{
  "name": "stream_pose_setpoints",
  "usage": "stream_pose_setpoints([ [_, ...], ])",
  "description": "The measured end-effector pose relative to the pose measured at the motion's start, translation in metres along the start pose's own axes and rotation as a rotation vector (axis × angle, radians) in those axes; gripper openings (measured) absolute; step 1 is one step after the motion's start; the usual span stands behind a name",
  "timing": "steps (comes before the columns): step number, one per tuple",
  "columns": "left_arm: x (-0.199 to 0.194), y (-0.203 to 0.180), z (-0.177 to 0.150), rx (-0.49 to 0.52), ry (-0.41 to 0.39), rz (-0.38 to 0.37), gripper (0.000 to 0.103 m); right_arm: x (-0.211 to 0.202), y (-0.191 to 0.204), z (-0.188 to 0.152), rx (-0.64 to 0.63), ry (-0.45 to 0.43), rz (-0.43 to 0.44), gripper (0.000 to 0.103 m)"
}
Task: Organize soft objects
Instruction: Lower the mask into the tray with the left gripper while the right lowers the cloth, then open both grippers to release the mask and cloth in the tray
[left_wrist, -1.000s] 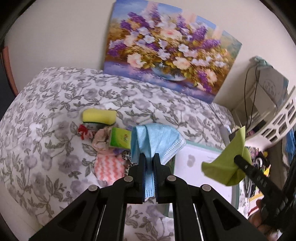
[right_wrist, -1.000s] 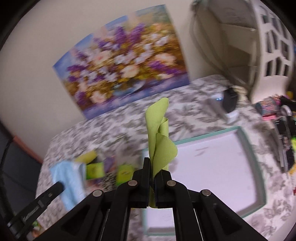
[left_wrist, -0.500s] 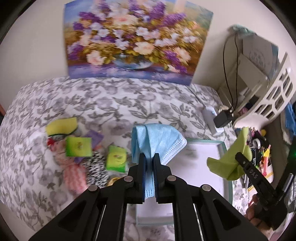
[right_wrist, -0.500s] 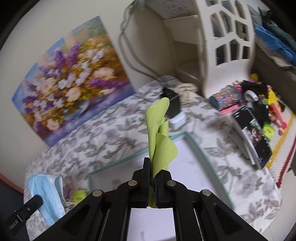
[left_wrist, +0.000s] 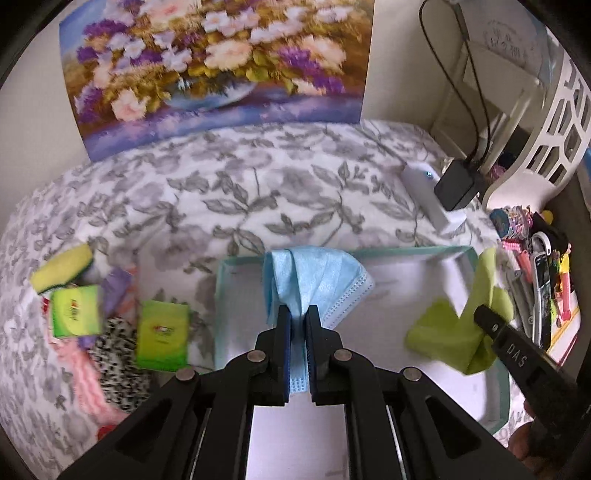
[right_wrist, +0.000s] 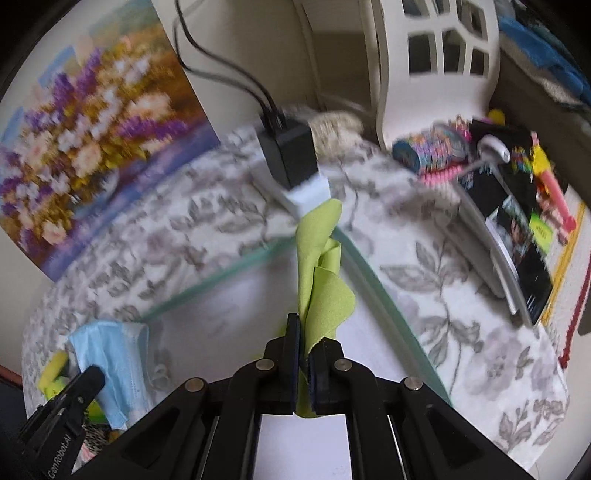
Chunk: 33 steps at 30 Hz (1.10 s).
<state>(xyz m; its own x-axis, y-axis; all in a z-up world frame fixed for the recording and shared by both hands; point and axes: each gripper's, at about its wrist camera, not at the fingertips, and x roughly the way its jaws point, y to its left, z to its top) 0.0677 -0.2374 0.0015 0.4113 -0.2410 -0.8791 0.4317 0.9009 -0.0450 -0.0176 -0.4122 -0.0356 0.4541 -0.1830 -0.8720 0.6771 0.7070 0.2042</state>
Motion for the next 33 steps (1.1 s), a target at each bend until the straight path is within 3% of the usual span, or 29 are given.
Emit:
stream_pose_setpoints([
  [7,0.025,-0.005,-0.011,0.017,0.071,-0.01,0.011,0.02,-0.011,-0.008,0.026,0.095,-0.035,0.007],
  [11,0.026,-0.003,-0.013,0.004,0.109,-0.027,0.049,0.017,-0.016,-0.008,0.038,0.107,-0.033,0.007],
  [13,0.021,-0.001,-0.013,-0.009,0.103,-0.028,0.054,0.014,-0.016,-0.006,0.038,0.11,-0.041,0.007],
  [14,0.018,0.0,-0.012,-0.014,0.098,-0.028,0.056,0.012,-0.016,-0.005,0.037,0.109,-0.043,0.016],
  [17,0.011,0.002,-0.01,-0.021,0.093,-0.036,0.07,0.004,-0.016,-0.003,0.043,0.099,-0.032,0.056],
  [20,0.005,0.007,-0.009,-0.044,0.083,-0.05,0.077,-0.005,-0.015,0.0,0.046,0.087,-0.011,0.059],
  [23,0.002,0.015,-0.009,-0.074,0.07,-0.042,0.091,-0.011,-0.013,0.001,0.035,0.074,-0.004,0.07],
  [29,0.002,0.037,-0.011,-0.15,0.048,-0.027,0.097,-0.014,-0.009,-0.001,0.007,0.054,-0.022,0.103],
  [33,0.009,0.048,-0.014,-0.187,0.063,-0.009,0.097,-0.01,-0.007,-0.004,-0.009,0.065,-0.045,0.103],
])
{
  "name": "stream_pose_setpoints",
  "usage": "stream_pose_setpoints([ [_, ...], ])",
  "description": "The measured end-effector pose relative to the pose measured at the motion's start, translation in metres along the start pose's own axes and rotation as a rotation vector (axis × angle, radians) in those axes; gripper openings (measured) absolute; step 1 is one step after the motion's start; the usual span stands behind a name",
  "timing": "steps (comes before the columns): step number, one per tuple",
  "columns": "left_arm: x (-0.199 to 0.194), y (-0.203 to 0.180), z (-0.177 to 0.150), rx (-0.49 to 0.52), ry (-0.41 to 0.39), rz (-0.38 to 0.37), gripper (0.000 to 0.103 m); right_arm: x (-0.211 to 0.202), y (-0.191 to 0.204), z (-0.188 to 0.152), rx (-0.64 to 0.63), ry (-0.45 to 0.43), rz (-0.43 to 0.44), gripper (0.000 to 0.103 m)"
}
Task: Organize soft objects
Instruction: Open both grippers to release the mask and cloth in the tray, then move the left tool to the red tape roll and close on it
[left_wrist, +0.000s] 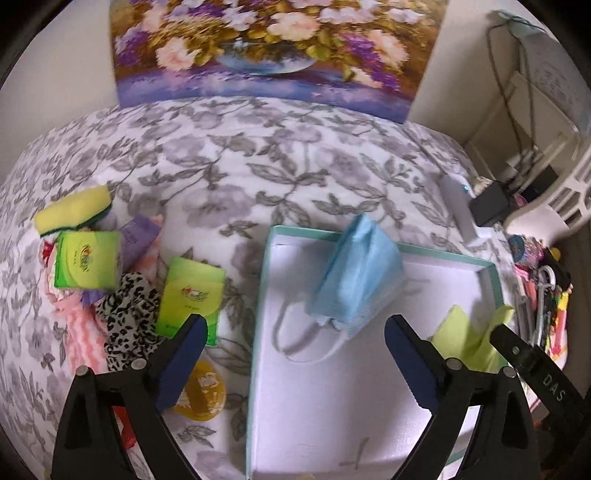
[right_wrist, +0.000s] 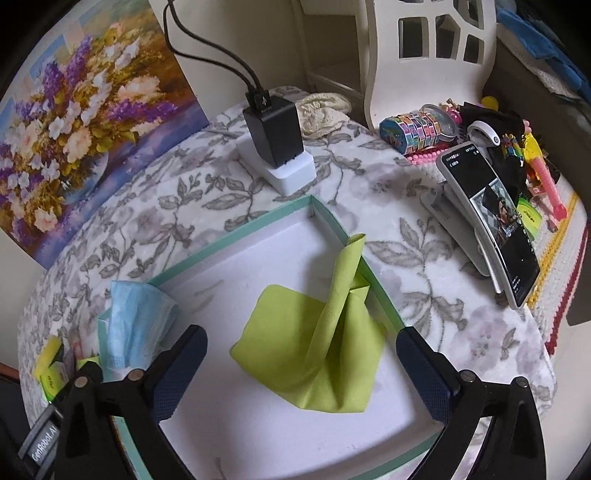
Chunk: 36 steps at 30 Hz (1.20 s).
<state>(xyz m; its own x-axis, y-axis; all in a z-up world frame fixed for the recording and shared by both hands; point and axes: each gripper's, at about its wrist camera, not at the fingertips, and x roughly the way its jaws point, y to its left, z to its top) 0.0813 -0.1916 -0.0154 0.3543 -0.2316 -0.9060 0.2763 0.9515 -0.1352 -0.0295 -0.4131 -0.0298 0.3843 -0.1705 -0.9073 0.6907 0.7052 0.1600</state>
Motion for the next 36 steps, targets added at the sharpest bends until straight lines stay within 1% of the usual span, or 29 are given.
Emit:
stream_pose_setpoints([
  [3,0.003,0.009,0.0,-0.034,0.0,0.028,0.097,0.002,0.002,-0.002,-0.013,0.01,-0.009,0.103],
  [8,0.001,0.031,0.001,-0.098,-0.003,0.044,0.097,0.0,0.011,-0.005,-0.057,0.01,-0.027,0.103],
  [10,-0.002,0.04,0.001,-0.117,-0.006,0.072,0.097,-0.002,0.016,-0.008,-0.073,0.011,-0.03,0.103],
  [15,-0.011,0.065,0.0,-0.156,0.006,0.147,0.097,-0.01,0.039,-0.022,-0.136,0.027,0.004,0.103],
  [18,-0.02,0.086,-0.004,-0.194,0.04,0.178,0.097,-0.018,0.055,-0.033,-0.178,0.027,0.028,0.103],
  [22,-0.032,0.11,-0.014,-0.246,0.064,0.185,0.097,-0.023,0.069,-0.046,-0.173,0.078,0.11,0.103],
  [24,-0.038,0.116,-0.015,-0.245,0.057,0.198,0.097,-0.025,0.079,-0.054,-0.194,0.095,0.114,0.103],
  [27,-0.052,0.127,-0.017,-0.235,0.035,0.212,0.097,-0.03,0.098,-0.066,-0.26,0.087,0.091,0.103],
  [28,-0.054,0.131,-0.018,-0.24,0.034,0.211,0.097,-0.032,0.103,-0.068,-0.273,0.088,0.096,0.103],
  [33,-0.065,0.158,-0.024,-0.303,0.029,0.183,0.097,-0.041,0.132,-0.085,-0.329,0.114,0.169,0.103],
  [36,-0.072,0.176,-0.029,-0.352,0.021,0.185,0.097,-0.043,0.148,-0.093,-0.364,0.124,0.184,0.103],
])
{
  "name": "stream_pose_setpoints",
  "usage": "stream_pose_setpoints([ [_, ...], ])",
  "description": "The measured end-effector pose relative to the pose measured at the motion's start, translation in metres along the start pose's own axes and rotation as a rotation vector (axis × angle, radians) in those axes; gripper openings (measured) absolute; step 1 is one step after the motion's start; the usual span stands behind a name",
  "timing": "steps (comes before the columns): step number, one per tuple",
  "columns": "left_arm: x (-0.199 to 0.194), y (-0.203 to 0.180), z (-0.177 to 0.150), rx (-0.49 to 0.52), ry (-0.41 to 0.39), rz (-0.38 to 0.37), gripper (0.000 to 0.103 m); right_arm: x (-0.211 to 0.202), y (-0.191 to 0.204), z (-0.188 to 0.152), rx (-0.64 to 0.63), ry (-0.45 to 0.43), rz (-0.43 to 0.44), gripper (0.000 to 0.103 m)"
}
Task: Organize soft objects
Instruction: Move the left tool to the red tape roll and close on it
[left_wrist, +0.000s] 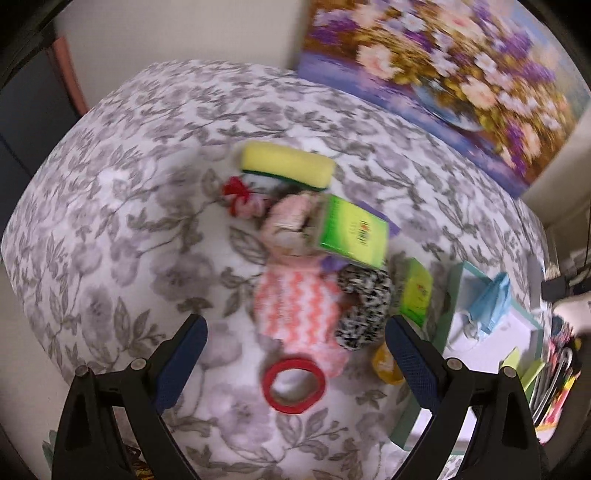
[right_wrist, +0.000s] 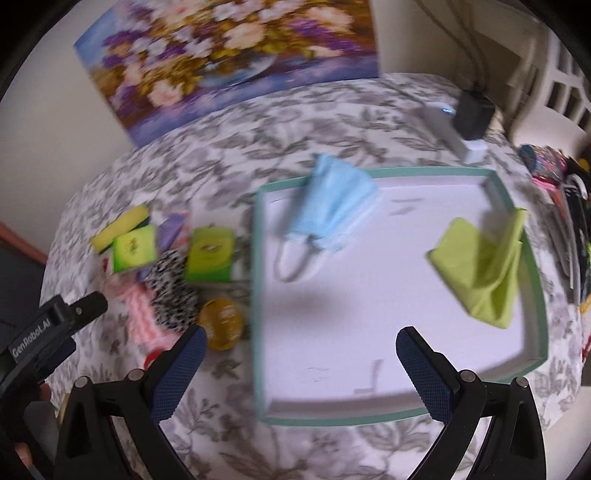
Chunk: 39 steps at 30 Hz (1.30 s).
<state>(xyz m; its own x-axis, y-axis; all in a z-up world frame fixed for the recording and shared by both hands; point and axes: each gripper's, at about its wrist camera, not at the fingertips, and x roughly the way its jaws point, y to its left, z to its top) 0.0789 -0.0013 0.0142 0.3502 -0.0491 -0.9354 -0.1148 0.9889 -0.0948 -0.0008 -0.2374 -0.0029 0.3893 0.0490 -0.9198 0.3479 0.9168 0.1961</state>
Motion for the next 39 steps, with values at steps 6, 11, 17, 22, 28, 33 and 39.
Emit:
stream_pose_setpoints([
  [6,0.002,0.033,0.003,-0.063,0.005,0.007,0.097,0.014,0.033,-0.009,-0.041,0.047,0.051,0.103],
  [11,0.013,0.049,0.0,-0.098,0.043,0.004,0.097,0.029,0.051,-0.015,-0.072,0.087,0.057,0.103],
  [17,0.034,0.041,-0.006,-0.062,0.128,0.021,0.097,0.044,0.054,-0.019,-0.085,0.134,0.028,0.103],
  [22,0.05,0.027,-0.013,-0.023,0.201,0.015,0.097,0.044,0.05,-0.018,-0.092,0.127,-0.001,0.103],
  [28,0.073,0.018,-0.025,0.001,0.288,0.037,0.097,0.042,0.036,-0.014,-0.092,0.104,-0.093,0.103],
  [33,0.081,0.005,-0.034,0.029,0.313,0.04,0.092,0.045,0.025,-0.012,-0.052,0.119,-0.092,0.103],
  [39,0.09,-0.007,-0.047,0.038,0.355,0.001,0.063,0.046,0.027,-0.012,-0.058,0.118,-0.092,0.103],
])
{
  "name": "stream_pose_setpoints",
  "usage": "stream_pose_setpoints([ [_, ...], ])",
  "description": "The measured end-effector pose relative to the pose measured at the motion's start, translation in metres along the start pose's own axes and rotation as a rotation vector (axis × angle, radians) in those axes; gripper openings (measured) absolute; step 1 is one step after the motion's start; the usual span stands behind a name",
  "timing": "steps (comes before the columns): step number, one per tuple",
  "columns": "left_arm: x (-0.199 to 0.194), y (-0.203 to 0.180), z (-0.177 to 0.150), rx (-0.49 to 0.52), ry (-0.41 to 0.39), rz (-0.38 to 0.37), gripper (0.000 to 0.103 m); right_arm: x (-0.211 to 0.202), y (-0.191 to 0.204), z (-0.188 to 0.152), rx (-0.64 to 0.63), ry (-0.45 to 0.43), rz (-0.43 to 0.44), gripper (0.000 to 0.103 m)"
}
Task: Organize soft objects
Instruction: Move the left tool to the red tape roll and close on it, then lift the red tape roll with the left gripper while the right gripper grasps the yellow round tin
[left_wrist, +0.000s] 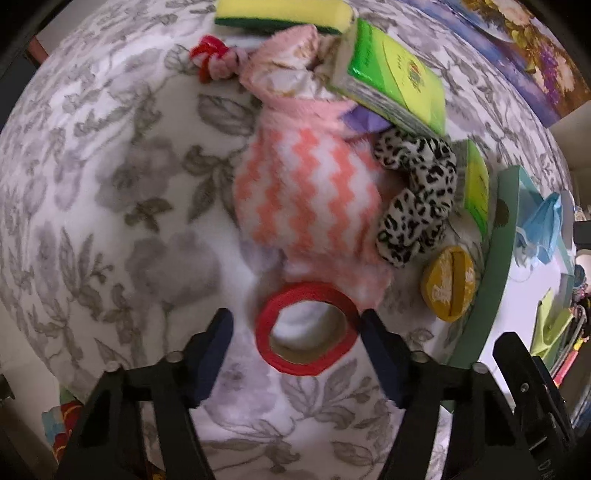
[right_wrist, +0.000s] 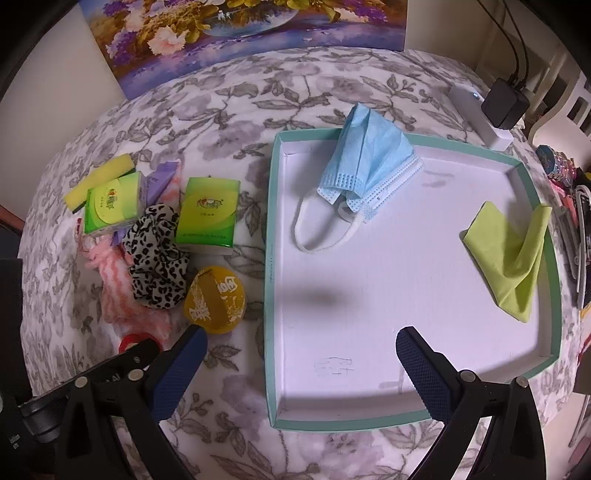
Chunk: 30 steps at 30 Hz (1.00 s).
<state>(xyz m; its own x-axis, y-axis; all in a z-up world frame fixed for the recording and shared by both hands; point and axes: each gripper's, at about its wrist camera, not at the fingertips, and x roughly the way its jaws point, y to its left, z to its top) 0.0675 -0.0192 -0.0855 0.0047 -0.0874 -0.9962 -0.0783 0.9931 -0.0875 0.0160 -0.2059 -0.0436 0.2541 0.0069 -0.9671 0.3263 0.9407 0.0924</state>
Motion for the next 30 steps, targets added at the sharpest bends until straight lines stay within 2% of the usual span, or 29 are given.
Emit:
stream_pose_setpoints([
  [2,0.004,-0.003,-0.004,0.007,0.008,-0.015,0.059,0.0,0.0,0.0,-0.001,0.002,-0.001,0.103],
  [10,0.006,-0.019,-0.008,0.023,-0.001,-0.035,0.058,0.001,0.0,0.0,0.001,-0.002,0.006,0.103],
  [23,-0.044,-0.003,0.004,-0.04,-0.103,-0.104,0.058,-0.002,0.013,0.009,-0.037,-0.058,0.124,0.103],
  [30,-0.049,0.02,0.015,-0.105,-0.133,-0.089,0.058,-0.004,0.034,0.014,-0.139,-0.096,0.147,0.091],
])
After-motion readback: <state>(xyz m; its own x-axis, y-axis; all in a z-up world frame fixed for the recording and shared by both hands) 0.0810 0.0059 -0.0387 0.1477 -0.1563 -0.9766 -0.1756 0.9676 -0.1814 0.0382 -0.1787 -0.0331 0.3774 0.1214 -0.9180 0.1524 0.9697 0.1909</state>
